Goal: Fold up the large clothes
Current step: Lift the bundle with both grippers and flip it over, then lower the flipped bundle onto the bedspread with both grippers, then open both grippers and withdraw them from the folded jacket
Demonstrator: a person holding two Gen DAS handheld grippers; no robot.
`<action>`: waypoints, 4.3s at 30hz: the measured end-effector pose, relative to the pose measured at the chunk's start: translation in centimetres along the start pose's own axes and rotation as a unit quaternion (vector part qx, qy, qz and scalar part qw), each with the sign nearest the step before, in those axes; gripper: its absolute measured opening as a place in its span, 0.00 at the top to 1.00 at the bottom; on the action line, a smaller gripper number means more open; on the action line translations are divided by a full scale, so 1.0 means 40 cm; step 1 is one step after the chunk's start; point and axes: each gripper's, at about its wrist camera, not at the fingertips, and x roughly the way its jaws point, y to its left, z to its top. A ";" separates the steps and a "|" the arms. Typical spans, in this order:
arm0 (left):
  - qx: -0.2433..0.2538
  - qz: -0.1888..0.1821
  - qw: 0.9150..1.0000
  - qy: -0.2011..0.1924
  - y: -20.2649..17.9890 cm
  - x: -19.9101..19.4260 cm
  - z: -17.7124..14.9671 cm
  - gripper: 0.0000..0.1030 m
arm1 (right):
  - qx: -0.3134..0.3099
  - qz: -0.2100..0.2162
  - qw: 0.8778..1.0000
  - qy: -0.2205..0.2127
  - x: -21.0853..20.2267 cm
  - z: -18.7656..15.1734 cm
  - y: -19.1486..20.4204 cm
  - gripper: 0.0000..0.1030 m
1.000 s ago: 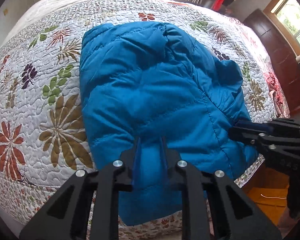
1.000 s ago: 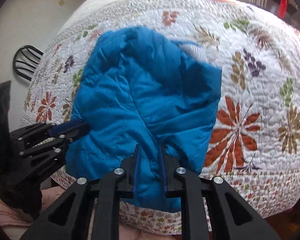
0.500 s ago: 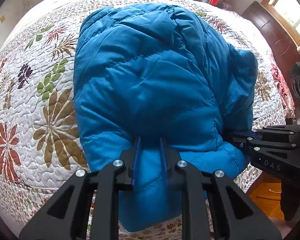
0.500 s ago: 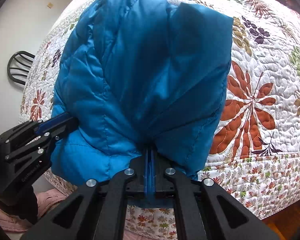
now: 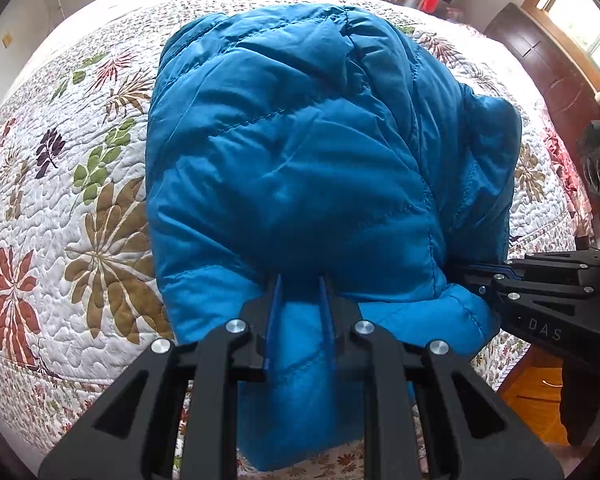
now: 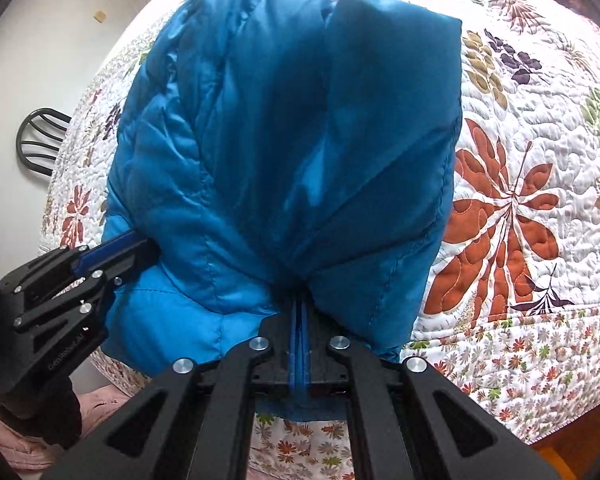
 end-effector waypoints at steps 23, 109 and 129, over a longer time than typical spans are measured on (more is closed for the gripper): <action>-0.165 -0.175 0.971 0.008 0.338 0.029 0.056 0.25 | 0.068 0.172 0.982 -0.045 -0.109 0.048 -0.216 0.16; -0.180 -0.081 0.974 -0.112 0.866 0.053 0.187 0.22 | -0.052 0.194 0.979 -0.016 0.170 0.650 0.333 0.25; -0.162 0.071 0.977 -0.117 0.751 -0.195 0.103 0.12 | -0.107 -0.012 0.988 -0.107 -0.080 0.460 0.484 0.04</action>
